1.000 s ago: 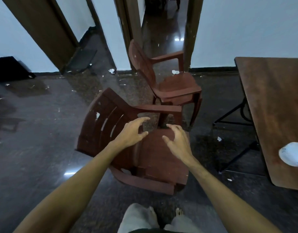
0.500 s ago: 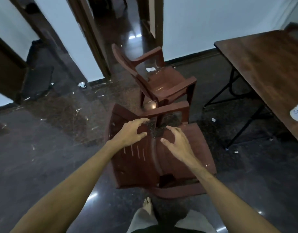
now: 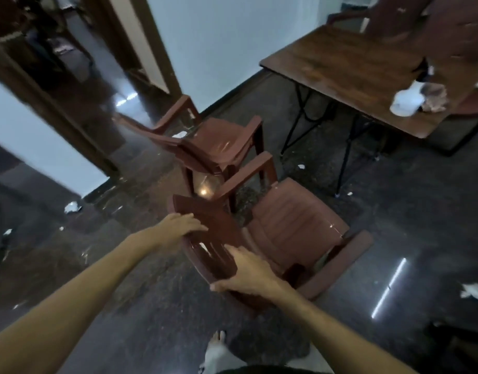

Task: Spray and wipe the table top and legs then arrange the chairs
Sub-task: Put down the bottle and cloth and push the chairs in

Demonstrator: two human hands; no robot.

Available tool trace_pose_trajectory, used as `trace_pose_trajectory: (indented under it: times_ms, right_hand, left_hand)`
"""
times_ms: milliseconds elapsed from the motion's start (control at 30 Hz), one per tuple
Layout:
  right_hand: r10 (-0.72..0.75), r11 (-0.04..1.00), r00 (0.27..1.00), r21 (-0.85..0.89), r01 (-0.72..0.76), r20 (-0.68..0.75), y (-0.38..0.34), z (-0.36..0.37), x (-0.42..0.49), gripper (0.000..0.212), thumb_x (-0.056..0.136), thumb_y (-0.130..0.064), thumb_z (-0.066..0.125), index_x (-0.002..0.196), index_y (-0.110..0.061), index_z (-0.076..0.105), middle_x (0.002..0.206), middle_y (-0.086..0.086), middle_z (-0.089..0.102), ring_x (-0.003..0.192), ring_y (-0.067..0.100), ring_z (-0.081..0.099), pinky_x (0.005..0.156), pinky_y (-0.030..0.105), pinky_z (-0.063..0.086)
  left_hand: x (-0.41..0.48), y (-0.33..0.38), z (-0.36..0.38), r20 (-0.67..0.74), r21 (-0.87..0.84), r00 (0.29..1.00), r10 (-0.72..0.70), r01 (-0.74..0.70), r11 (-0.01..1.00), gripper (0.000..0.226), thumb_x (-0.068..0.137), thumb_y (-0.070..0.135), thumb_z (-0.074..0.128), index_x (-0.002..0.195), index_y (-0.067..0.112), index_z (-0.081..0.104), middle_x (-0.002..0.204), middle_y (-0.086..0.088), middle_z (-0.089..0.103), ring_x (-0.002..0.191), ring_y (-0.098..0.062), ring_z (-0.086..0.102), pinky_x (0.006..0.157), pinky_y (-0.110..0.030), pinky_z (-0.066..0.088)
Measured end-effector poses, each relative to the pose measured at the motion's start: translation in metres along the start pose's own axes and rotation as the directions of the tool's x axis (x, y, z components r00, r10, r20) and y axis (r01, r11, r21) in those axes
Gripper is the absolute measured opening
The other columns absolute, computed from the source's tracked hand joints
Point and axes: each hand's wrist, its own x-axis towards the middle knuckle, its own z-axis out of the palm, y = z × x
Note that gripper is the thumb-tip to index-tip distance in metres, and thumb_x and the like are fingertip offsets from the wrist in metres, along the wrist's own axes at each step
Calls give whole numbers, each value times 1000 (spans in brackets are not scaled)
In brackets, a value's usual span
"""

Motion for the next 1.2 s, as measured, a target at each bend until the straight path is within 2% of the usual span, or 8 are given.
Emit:
trace_pose_trajectory:
  times_ms: [33,100,167,233,300,367,533,1200]
  right_hand:
    - [43,999,999,4,-43,15,-4,12,4,117,66,-72,73,157,-27,16,153,7,37,140,32,39,109,50,38]
    - [156,986,988,62,-156,-2,-23,37,9,103,75,-58,72,156,-27,16,150,7,40,137,34,41,107,48,39]
    - [241,970,969,25,-240,-51,-40,58,12,82,85,-42,62,154,-26,20,145,8,45,130,36,47,105,48,40]
    - [315,943,941,-67,-325,-124,-56,73,12,72,90,-28,57,152,-25,23,141,7,49,125,35,52,102,49,43]
    - [370,916,914,-97,-389,-166,-64,73,13,70,91,-21,58,152,-24,25,137,7,52,123,34,54,99,48,44]
    - [377,895,896,-154,-418,-235,-61,68,14,64,91,-18,59,148,-23,31,132,8,57,119,34,58,94,46,46]
    - [398,866,846,-158,-474,-355,-40,39,22,54,92,-15,55,143,-25,39,132,6,59,118,33,59,91,44,48]
    - [382,866,781,-103,-489,-494,75,-104,50,58,91,-9,56,141,-37,45,134,-3,61,119,23,60,95,40,46]
  left_hand:
    - [5,-6,3,120,129,993,-3,-13,992,71,99,22,55,158,45,23,167,8,28,158,-21,17,123,-43,18]
    - [9,-11,12,184,222,981,59,-100,970,71,99,23,54,161,39,21,169,9,22,159,-17,11,126,-41,8]
    - [10,-15,23,151,289,976,159,-197,937,73,89,25,63,155,40,36,161,10,39,152,-16,31,122,-41,15]
    - [14,-26,31,102,304,961,257,-277,912,77,71,28,74,143,42,53,144,13,59,134,-15,55,111,-38,28]
    - [25,-34,28,154,299,936,315,-348,888,76,74,24,67,146,39,48,147,12,56,134,-17,52,107,-40,30]
    - [37,-35,23,122,304,915,384,-403,863,74,80,21,57,151,37,42,152,11,50,137,-18,47,106,-42,29]
    - [73,-27,0,52,274,907,419,-416,867,65,83,18,55,146,35,49,146,11,56,131,-19,53,102,-45,34]
    - [236,16,-91,-27,152,892,452,-443,884,59,85,15,52,141,34,55,139,7,64,130,-22,56,103,-47,36]
